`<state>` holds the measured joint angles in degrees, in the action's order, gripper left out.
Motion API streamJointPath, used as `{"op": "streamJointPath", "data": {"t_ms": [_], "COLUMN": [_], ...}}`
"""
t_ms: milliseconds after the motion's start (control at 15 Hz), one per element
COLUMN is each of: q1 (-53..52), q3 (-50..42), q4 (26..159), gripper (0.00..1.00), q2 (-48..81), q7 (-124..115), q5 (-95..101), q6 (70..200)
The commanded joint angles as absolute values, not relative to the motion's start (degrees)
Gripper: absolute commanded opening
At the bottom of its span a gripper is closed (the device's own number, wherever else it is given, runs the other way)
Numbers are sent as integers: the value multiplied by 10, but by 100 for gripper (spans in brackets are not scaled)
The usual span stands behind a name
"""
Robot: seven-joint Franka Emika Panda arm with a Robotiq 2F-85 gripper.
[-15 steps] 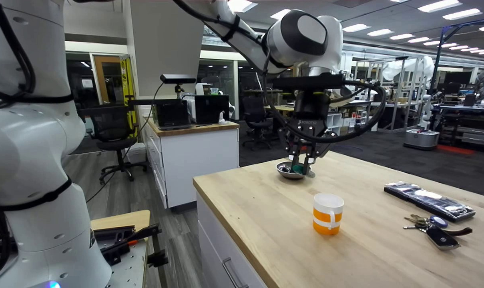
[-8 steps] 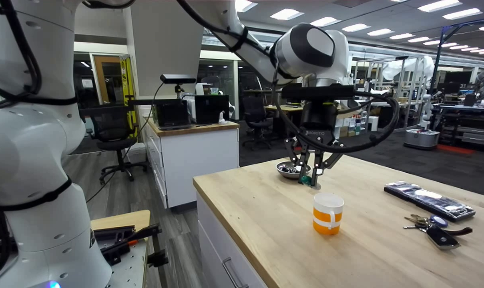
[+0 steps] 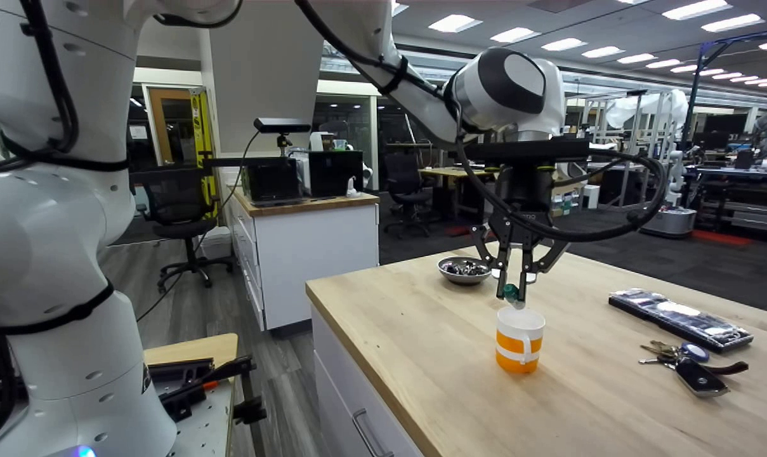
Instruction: Put the marker in the mug
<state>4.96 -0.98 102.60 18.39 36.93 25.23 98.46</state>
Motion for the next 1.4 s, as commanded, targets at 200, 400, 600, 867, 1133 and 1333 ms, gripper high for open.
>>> {"op": "streamJointPath", "data": {"t_ms": [200, 400, 600, 867, 1133, 1333], "q1": [35, 30, 24, 14, 4, 1], "q3": [-8, -5, -3, 0, 1, 1], "q4": [958, 942, 929, 915, 905, 906], "gripper": [6, 6, 6, 6, 54, 74], "q2": [239, 257, 275, 294, 304, 296], "q7": [406, 418, 431, 448, 459, 456], "q5": [286, 292, 297, 306, 315, 312], "q6": [928, 919, 915, 913, 911, 917]}}
